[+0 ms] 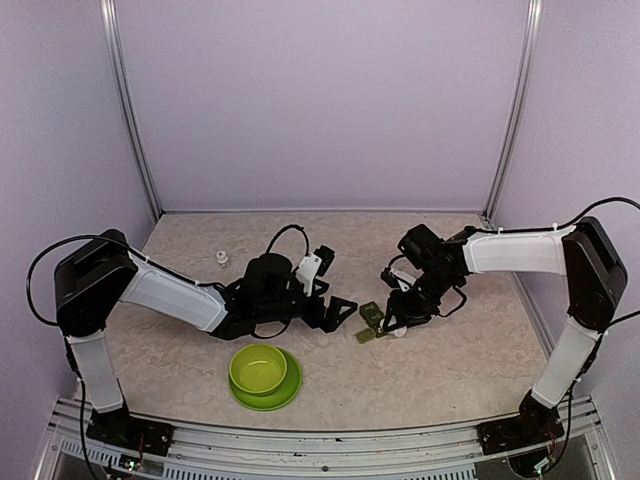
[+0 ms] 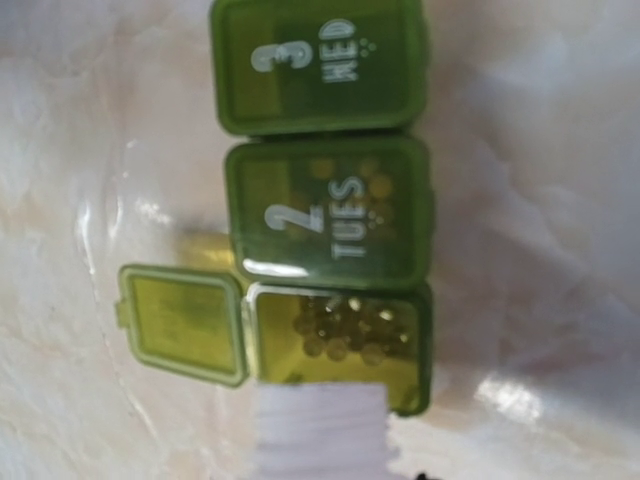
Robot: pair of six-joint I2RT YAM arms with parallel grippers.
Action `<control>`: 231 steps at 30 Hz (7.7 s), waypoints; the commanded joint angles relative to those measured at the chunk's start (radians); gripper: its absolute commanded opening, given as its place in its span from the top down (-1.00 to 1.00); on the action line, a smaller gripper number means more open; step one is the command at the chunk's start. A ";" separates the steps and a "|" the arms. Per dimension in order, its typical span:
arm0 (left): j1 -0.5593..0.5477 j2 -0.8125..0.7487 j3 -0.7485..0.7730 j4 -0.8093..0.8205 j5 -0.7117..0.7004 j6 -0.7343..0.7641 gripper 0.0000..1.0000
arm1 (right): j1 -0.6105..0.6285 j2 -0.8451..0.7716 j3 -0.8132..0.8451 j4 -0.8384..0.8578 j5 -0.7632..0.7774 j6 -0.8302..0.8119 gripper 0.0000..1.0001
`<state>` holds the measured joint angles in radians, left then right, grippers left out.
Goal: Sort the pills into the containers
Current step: Pour the pill into the compartment of the pill container, then pick up the lid of the pill bottle from the center of the board.
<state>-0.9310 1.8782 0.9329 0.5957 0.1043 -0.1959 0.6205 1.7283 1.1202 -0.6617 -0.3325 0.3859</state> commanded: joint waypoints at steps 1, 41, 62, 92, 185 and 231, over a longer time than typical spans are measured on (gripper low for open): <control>0.000 -0.016 0.009 -0.002 -0.006 0.015 -0.98 | -0.008 0.017 0.023 -0.026 -0.001 -0.012 1.00; 0.000 -0.015 0.010 -0.004 -0.005 0.014 -0.98 | -0.008 0.013 0.017 -0.009 -0.028 -0.033 1.00; 0.000 -0.021 0.008 -0.005 -0.006 0.014 -0.98 | -0.008 0.021 0.076 -0.086 -0.008 -0.049 1.00; -0.002 -0.010 0.012 -0.003 -0.005 0.012 -0.98 | -0.008 -0.132 -0.108 0.158 -0.003 -0.049 1.00; 0.072 0.078 0.202 -0.411 -0.136 0.013 -0.96 | 0.231 -1.438 -0.956 1.061 0.432 -0.369 1.00; 0.018 0.211 0.293 -0.593 -0.257 0.000 0.30 | 0.232 -1.473 -0.961 1.002 0.421 -0.349 1.00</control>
<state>-0.9009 2.0621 1.2053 0.0185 -0.1669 -0.1993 0.8421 0.2577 0.1665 0.3393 0.0834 0.0292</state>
